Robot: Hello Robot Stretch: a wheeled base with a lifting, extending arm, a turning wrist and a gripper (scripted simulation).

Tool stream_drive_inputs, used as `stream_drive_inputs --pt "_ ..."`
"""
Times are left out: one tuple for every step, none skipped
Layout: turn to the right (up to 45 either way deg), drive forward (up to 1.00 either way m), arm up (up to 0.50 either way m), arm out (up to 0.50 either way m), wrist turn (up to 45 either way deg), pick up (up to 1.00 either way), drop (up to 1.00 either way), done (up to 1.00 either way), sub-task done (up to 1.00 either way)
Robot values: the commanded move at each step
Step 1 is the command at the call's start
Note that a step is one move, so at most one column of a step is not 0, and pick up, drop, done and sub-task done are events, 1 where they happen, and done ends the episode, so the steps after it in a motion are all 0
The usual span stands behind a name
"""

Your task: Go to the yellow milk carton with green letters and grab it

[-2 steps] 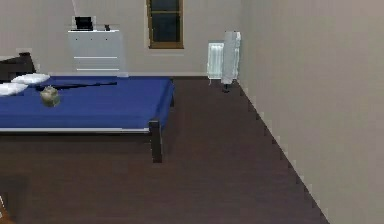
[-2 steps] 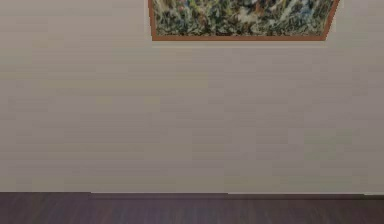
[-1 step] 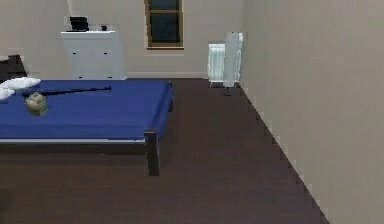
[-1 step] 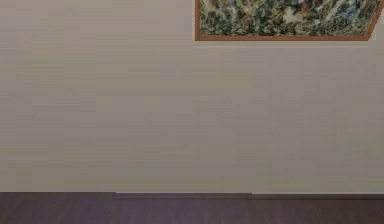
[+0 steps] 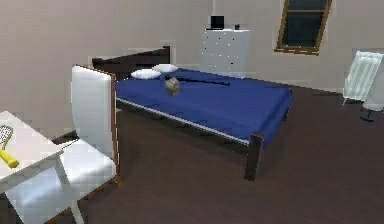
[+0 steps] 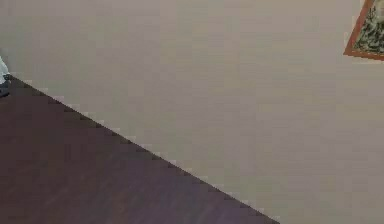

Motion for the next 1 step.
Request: stream_drive_inputs --pt "0.0 1.0 0.0 0.0 0.0 0.0 0.0 0.0 0.0"
